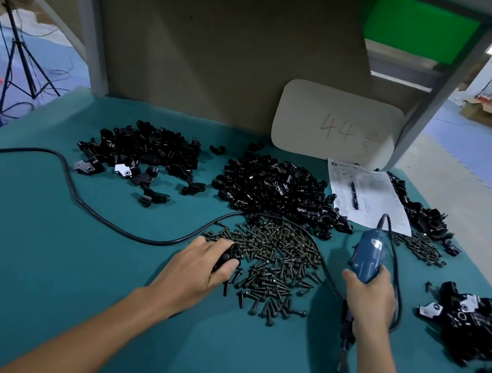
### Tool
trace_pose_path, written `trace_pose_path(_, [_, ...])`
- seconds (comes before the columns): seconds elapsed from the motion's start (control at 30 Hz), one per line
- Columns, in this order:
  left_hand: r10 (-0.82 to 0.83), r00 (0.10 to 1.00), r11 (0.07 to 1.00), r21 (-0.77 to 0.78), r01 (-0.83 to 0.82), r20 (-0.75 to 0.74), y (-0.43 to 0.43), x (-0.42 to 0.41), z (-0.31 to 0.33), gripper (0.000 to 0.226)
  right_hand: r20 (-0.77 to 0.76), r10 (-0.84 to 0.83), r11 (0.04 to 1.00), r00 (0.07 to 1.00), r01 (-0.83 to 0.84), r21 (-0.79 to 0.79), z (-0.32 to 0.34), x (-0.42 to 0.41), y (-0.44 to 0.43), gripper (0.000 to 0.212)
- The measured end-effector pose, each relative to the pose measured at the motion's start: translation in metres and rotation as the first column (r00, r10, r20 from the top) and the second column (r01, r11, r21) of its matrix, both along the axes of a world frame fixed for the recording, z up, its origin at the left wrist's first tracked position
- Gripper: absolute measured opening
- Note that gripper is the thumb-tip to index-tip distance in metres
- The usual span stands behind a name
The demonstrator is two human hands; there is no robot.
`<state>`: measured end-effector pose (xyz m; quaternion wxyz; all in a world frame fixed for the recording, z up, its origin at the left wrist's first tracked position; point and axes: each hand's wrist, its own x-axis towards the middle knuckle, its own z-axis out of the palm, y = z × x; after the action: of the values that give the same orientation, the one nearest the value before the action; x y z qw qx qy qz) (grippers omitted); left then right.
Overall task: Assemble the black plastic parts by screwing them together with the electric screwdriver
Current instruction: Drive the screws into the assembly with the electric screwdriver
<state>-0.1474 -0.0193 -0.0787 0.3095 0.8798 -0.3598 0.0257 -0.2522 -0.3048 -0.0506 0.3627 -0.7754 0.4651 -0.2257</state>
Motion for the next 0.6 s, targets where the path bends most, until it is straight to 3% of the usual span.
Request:
trace_pose_path(0.1, [-0.021, 1.0, 1.0, -0.003, 0.022, 0.011, -0.001, -0.002, 0.01, 0.048, -0.186, 0.016, 0.996, 0.982, -0.031, -0.082, 0.006, -0.002, 0.0, 0.061])
trace_pose_path(0.17, [-0.032, 0.999, 0.999, -0.015, 0.033, 0.035, -0.002, -0.005, 0.021, 0.054, -0.082, 0.108, 0.973, 0.991, -0.122, -0.194, 0.028, -0.003, 0.017, 0.058])
trace_pose_path(0.2, [-0.035, 0.998, 0.999, -0.022, 0.037, 0.056, -0.004, -0.006, 0.029, 0.055, 0.02, 0.254, 0.948, 0.967, -0.245, -0.202, 0.042, -0.003, 0.032, 0.047])
trace_pose_path(0.27, [-0.046, 0.992, 0.998, -0.024, 0.049, 0.117, -0.008, -0.01, 0.044, 0.056, 0.21, 0.566, 0.819, 0.797, -0.573, -0.035, 0.065, -0.005, 0.068, 0.027])
trace_pose_path(0.33, [-0.061, 0.982, 0.998, -0.017, 0.065, 0.176, -0.011, -0.014, 0.058, 0.053, 0.286, 0.696, 0.674, 0.658, -0.737, 0.055, 0.076, -0.005, 0.099, 0.027])
trace_pose_path(0.5, [-0.07, 0.976, 0.996, -0.045, 0.081, 0.207, -0.005, -0.02, 0.08, 0.051, 0.327, 0.692, 0.647, 0.643, -0.754, 0.114, 0.081, -0.004, 0.115, 0.033])
trace_pose_path(0.6, [-0.09, 0.962, 0.995, -0.018, 0.098, 0.257, -0.002, -0.021, 0.092, 0.055, 0.555, 0.588, 0.566, 0.589, -0.789, 0.238, 0.084, -0.003, 0.12, 0.015])
